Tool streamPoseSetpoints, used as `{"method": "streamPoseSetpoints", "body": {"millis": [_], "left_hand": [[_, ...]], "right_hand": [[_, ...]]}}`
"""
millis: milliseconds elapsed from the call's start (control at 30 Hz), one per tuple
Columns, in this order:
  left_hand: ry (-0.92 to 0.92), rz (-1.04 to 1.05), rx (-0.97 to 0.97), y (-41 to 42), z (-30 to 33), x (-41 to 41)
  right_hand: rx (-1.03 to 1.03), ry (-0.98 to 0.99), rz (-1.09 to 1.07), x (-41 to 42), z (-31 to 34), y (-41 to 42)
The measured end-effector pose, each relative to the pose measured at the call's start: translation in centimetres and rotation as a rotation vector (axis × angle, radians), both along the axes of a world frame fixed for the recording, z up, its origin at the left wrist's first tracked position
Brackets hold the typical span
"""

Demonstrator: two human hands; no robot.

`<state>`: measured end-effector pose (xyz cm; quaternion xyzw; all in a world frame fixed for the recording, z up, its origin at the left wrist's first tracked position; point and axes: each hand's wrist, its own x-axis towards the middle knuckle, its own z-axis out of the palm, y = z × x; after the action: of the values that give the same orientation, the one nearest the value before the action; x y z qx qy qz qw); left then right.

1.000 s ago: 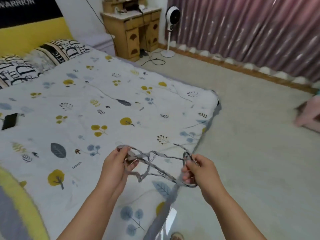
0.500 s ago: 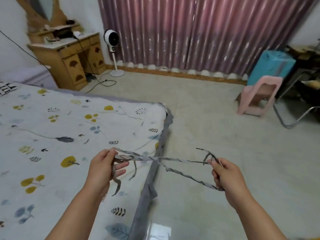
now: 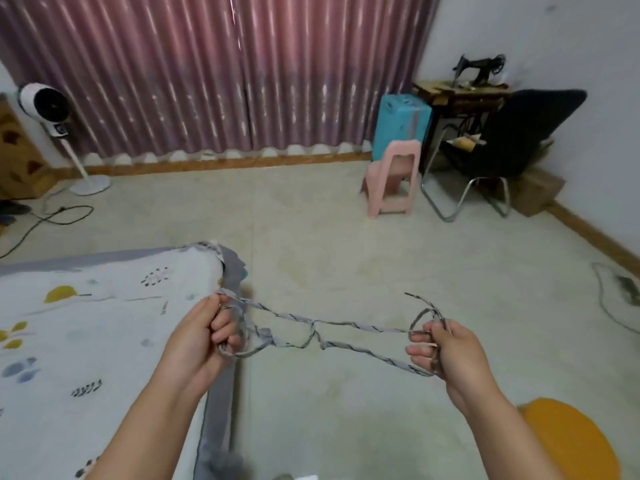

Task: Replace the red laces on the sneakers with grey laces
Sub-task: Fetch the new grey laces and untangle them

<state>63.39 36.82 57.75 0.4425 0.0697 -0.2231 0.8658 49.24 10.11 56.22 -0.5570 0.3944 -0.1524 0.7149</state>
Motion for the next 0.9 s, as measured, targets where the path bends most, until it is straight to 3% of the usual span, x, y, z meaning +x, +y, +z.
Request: {"method": "streamPoseSetpoints", "body": {"millis": [167,300,467,600,767,900], "left_hand": [[-0.329,-0.274,0.236,-6.9,1.2,4.1],[-0.477,-0.498,0.217,-12.5,2.8,7.1],[-0.42,-0.754,0.024,-18.8,4.6,9.0],[-0.251,-0.925,-0.111,-23.7,5.3,8.5],[-0.139,-1.057,-0.174,-29.8,5.6,6.9],[-0.174,-1.102,-0.137,-34.8,5.3,6.5]], "right_hand": [[0.029,-0.019,-0.124,2.1,0.6,-2.2],[-0.028,0.043,-0.17,4.5,1.6,-2.5],[-0.043,0.122,-0.183,7.5,2.0,-2.3],[-0.068,0.101,-0.183,8.9,1.9,-3.0],[-0.076,0.12,-0.158,9.2,2.3,-6.1],[-0.047,0.105,-0.238,6.6,2.1,-11.0]]}}
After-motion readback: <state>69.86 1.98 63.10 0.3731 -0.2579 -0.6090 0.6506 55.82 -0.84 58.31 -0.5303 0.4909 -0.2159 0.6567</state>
